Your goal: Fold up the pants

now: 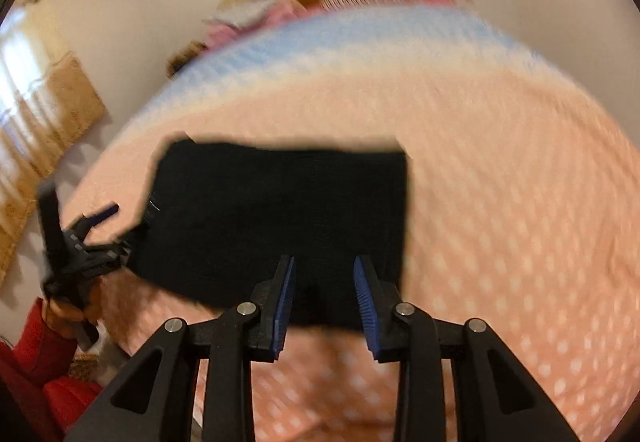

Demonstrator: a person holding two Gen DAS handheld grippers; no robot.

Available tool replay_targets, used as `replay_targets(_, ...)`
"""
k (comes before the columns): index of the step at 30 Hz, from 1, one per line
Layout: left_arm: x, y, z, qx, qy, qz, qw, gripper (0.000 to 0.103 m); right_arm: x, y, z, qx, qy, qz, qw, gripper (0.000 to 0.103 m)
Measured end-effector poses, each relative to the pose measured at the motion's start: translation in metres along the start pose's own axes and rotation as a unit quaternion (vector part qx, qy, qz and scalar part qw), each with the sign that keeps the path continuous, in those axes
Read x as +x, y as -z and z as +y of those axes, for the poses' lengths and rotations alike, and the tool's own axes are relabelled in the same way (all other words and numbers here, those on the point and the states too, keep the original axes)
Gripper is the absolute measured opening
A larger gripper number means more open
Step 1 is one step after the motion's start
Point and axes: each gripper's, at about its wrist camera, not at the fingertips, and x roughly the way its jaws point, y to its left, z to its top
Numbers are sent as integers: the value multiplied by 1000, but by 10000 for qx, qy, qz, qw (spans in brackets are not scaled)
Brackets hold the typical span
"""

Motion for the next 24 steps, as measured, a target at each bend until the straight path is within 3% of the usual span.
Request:
replay_targets(2,2,0,2,-168,132,-14,9998,103,3,-18,24,-182,-549,-246,9980,32)
replay_targets(4,9,6,-4,-205,200,72,9996,103,29,-39,59,-490,-974,-230,9938,32)
replay_targets(11,27,25,-6,-595,318,321,9972,103,165,-84,153,-1369,-979,391,9850,32)
replay_targets(15,27,33,-4,-738,402,327,9959,103,216,-88,156,-1408,-598,837,9847,32)
replay_targets(19,23,35,-1,-800,615,267,9945,103,220,-112,134,-565,-679,835,9926,32)
replay_targets(21,25,37,5,-904,748,284,9927,103,208,-117,138,-600,-880,743,9915,32)
replay_targets(24,22,39,2,-833,685,204,9940,103,190,-119,165,-1204,-1407,961,9780,33)
